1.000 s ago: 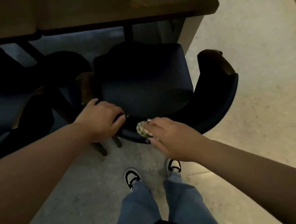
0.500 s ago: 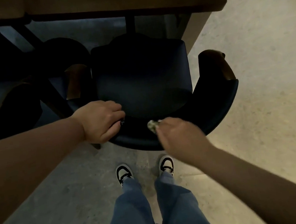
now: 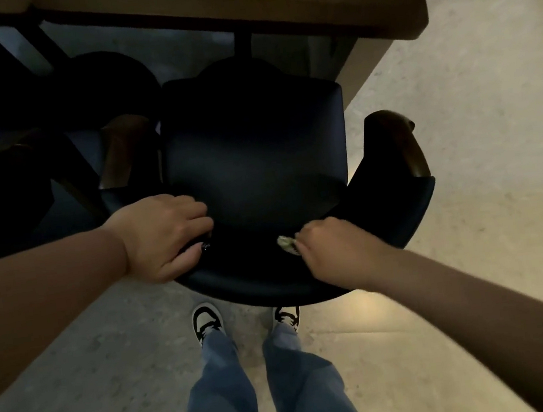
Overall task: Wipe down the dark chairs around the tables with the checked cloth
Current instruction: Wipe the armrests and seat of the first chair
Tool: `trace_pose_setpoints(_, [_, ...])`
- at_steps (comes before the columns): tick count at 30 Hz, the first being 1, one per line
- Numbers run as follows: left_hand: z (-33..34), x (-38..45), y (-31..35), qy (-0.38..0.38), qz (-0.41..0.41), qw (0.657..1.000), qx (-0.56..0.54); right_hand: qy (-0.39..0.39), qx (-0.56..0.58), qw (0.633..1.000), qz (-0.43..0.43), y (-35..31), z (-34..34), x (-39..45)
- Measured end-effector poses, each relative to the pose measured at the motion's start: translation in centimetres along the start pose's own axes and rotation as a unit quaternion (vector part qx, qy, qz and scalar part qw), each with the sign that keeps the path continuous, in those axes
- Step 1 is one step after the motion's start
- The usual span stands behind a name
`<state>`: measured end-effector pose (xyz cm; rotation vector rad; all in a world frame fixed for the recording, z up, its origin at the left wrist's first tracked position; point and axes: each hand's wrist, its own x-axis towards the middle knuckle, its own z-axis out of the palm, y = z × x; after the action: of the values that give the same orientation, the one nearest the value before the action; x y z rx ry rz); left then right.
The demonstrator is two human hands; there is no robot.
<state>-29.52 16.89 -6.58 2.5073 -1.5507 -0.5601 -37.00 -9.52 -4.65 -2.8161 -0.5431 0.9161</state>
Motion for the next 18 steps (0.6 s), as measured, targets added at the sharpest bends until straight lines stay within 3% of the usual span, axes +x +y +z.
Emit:
trace_pose_setpoints(5, [0.2,-0.2,-0.3,0.003,-0.014,1.000,-0.021,-0.103,-0.115,0.986,0.058,8.6,-1.6,0.9])
trace_pose_setpoints(9, [0.3,-0.1,-0.4,-0.001,-0.014,0.999,-0.029,-0.163,-0.163,0.970,0.071,11.6,-2.8,4.5])
trace_pose_setpoints(18, [0.4,-0.2,-0.5,-0.001,-0.018,0.999,-0.040,-0.258,-0.092,0.955,0.113,13.6,1.5,12.2])
